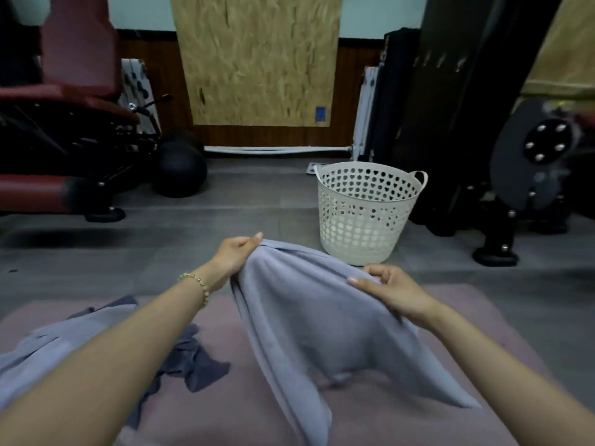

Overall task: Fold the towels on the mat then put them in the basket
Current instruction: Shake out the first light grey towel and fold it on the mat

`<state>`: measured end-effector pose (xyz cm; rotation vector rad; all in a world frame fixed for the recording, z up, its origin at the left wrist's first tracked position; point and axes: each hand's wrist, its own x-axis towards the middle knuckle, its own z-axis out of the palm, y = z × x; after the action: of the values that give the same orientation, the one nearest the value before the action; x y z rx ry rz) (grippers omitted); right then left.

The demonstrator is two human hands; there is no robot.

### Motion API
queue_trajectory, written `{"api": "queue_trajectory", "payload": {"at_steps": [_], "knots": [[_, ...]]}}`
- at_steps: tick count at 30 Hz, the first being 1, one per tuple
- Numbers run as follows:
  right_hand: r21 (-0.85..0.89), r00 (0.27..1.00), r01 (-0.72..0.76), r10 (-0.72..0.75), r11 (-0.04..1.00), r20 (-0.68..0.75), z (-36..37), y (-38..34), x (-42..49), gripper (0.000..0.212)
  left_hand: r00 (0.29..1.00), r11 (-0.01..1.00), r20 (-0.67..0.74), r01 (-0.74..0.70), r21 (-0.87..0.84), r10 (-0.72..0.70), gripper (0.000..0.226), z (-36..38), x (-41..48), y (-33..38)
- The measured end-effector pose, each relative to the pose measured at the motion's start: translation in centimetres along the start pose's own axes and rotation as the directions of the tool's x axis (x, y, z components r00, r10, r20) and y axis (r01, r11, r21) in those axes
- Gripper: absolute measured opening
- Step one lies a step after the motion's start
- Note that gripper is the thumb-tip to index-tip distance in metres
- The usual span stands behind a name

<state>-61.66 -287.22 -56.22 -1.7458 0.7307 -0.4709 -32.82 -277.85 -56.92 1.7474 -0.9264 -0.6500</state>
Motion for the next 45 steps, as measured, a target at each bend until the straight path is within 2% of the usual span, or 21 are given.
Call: {"api": "queue_trajectory", "payload": {"at_steps": [3, 4, 6, 8, 10, 15, 17, 19, 24, 27, 29, 30, 32, 34, 36, 38, 41, 45], "knots": [[0.070, 0.998, -0.023, 0.027, 0.997, -0.053, -0.5, 1.6, -0.6, 0.030, 0.999, 0.996, 0.045, -0.015, 0.093, 0.010, 0.036, 3.2, -0.4, -0.6], [0.072, 0.998, -0.018, 0.022, 0.997, -0.053, -0.7, 1.9, -0.6, 0.041, 0.997, 0.991, 0.074, -0.047, 0.126, 0.038, 0.034, 4.7, -0.9, -0.4], [0.029, 0.999, -0.017, 0.018, 0.999, -0.029, -0.8, 2.2, -0.6, 0.058, 0.978, 0.994, 0.190, -0.095, 0.059, 0.082, 0.026, 7.9, -2.0, 0.2], [-0.005, 1.000, -0.022, 0.022, 1.000, -0.003, -0.8, 2.6, -0.2, 0.043, 0.937, 0.996, 0.336, -0.091, -0.026, 0.094, 0.035, 10.8, -3.0, 1.0], [-0.046, 0.997, -0.055, 0.057, 0.997, 0.043, -0.9, 2.9, 0.0, 0.028, 0.907, 0.995, 0.409, -0.085, -0.055, 0.100, 0.043, 12.8, -3.6, 1.3], [-0.052, 0.981, -0.129, 0.135, 0.990, 0.141, -1.6, 3.5, 0.6, 0.014, 0.895, 0.990, 0.422, -0.132, -0.053, 0.142, 0.038, 13.4, -3.9, 0.2], [-0.066, 0.976, -0.144, 0.153, 0.987, 0.158, -1.4, 3.7, 0.9, 0.018, 0.897, 0.990, 0.420, -0.125, -0.066, 0.141, 0.040, 13.0, -3.7, 0.0], [-0.099, 0.974, -0.161, 0.175, 0.982, 0.148, -1.6, 4.0, 0.9, 0.030, 0.923, 0.990, 0.361, -0.114, -0.082, 0.136, 0.043, 12.2, -3.4, 0.1], [-0.153, 0.950, -0.244, 0.268, 0.958, 0.164, -4.1, 4.8, -0.4, 0.040, 0.974, 0.992, 0.188, -0.115, -0.057, 0.123, 0.045, 9.0, -1.7, -1.0], [-0.204, 0.944, -0.271, 0.302, 0.941, 0.136, -5.6, 5.0, -1.5, 0.028, 0.992, 0.995, 0.095, -0.075, -0.070, 0.082, 0.046, 7.7, -0.8, -2.1], [-0.131, 0.949, -0.284, 0.298, 0.950, 0.106, -6.0, 5.0, -2.0, 0.029, 0.997, 0.998, 0.064, -0.047, -0.052, 0.050, 0.047, 7.4, -0.4, -2.7], [-0.084, 0.956, -0.273, 0.280, 0.958, 0.087, -6.0, 4.9, -2.0, 0.033, 0.996, 0.998, 0.065, -0.061, 0.016, 0.059, 0.047, 7.5, -0.4, -2.9], [-0.009, 0.973, -0.222, 0.223, 0.975, 0.060, -5.7, 3.8, -1.9, 0.037, 0.986, 0.985, 0.137, -0.110, 0.132, 0.092, 0.042, 8.4, -0.7, -2.6], [0.023, 0.980, -0.184, 0.182, 0.983, 0.081, -5.4, 2.4, -1.2, 0.038, 0.954, 0.985, 0.292, -0.116, 0.132, 0.073, 0.039, 10.1, -1.8, -1.2], [0.013, 0.975, -0.183, 0.180, 0.983, 0.133, -5.2, 1.0, -0.7, 0.044, 0.875, 0.996, 0.484, -0.066, 0.061, 0.029, 0.052, 12.0, -3.2, 0.7], [-0.030, 0.963, -0.194, 0.196, 0.981, 0.187, -5.2, 0.1, -0.6, 0.041, 0.800, 0.999, 0.599, -0.040, 0.013, 0.024, 0.060, 13.5, -4.1, 1.8], [-0.057, 0.964, -0.198, 0.205, 0.979, 0.168, -5.8, -0.2, -1.0, 0.023, 0.796, 0.997, 0.601, -0.038, -0.064, 0.069, 0.071, 14.6, -4.1, 2.3], [0.010, 0.980, -0.184, 0.182, 0.983, 0.081, -6.8, 0.9, -1.8, 0.016, 0.828, 0.974, 0.527, -0.091, -0.207, 0.189, 0.045, 15.0, -4.0, 2.5]]}}
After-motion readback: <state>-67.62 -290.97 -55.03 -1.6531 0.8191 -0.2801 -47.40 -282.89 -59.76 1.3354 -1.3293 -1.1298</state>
